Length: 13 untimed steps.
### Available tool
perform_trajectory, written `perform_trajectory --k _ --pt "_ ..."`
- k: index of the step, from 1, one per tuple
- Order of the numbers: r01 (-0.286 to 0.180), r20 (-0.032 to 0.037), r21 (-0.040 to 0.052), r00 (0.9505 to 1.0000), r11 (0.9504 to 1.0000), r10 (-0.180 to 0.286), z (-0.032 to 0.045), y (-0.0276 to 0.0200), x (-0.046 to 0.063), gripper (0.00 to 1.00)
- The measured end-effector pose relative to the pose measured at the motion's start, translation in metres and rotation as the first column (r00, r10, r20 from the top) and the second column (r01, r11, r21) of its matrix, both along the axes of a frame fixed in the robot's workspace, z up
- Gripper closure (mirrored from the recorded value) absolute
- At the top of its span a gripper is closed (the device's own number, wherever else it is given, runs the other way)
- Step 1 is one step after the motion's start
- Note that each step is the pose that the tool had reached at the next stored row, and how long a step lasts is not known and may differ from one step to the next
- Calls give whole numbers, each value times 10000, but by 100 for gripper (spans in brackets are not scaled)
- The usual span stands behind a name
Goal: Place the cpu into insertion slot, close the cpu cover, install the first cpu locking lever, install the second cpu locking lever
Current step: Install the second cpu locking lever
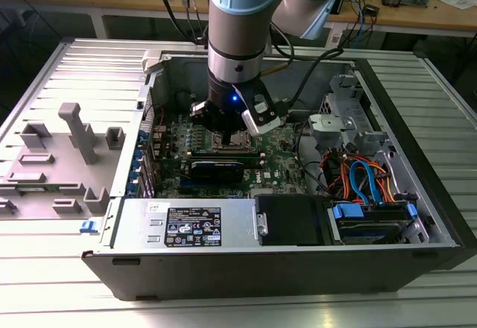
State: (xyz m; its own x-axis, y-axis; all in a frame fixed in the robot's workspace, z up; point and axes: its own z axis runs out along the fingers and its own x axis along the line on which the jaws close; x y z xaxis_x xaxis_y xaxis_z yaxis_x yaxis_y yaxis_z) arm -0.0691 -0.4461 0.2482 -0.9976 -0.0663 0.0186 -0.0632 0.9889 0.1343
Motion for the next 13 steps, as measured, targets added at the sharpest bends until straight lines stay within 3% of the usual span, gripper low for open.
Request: perform_trajectory --k 12,13 --pt "-2 -7 26 10000 10000 2 -6 0 -2 89" --pt "0 -33 22 10000 10000 0 -25 0 -4 89"
